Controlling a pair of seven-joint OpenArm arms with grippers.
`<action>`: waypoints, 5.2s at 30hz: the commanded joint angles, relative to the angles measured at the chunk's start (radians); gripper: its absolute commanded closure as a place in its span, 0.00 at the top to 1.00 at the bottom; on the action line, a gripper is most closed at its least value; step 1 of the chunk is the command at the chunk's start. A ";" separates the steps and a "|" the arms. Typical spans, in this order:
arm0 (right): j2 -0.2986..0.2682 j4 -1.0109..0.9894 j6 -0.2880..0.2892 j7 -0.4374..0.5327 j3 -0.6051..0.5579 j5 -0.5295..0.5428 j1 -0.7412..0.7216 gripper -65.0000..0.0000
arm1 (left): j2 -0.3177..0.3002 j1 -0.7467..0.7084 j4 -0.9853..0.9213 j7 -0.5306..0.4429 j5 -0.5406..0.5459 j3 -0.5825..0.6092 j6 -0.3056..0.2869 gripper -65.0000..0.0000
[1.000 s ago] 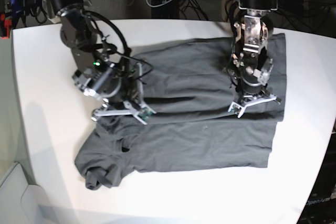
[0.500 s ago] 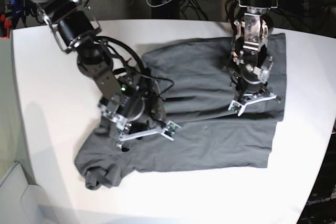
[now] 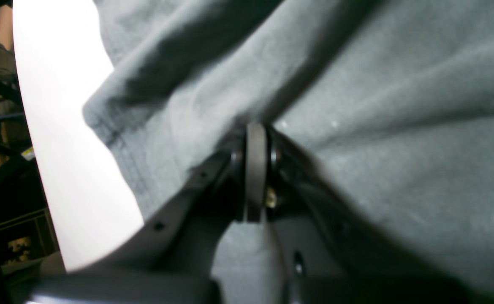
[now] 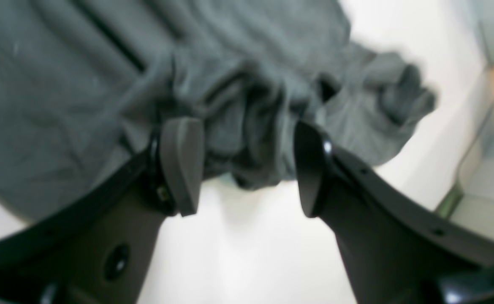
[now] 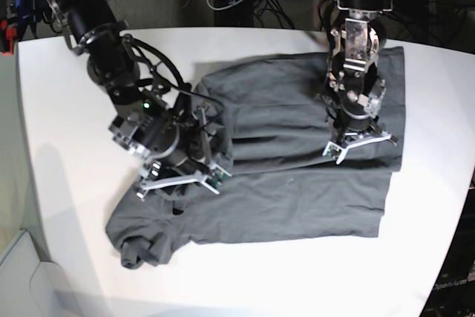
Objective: Layout the t-shirt on the table in an organized manner, then fold the t-shirt properly
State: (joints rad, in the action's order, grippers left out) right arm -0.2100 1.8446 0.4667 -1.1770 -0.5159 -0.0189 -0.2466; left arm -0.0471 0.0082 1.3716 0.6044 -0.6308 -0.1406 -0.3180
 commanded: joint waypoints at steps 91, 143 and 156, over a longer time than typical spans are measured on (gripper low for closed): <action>0.169 0.132 0.231 0.286 0.979 0.006 0.781 0.00 | -0.009 0.002 -0.002 -0.010 0.007 0.045 -0.022 0.00; 0.136 0.057 0.231 0.268 0.655 -0.278 0.207 0.67 | -0.064 -0.032 -0.005 -0.008 0.007 0.034 -0.020 0.00; 0.185 -0.130 0.231 0.276 0.495 -0.278 0.119 0.66 | -0.043 -0.032 -0.002 -0.002 0.009 0.034 -0.019 0.00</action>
State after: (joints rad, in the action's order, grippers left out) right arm -0.0200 1.6966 0.7033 -0.9165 -0.0250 -0.2882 -0.0967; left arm -0.0914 -0.0174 1.3697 0.5663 -0.6384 -0.1074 -0.3069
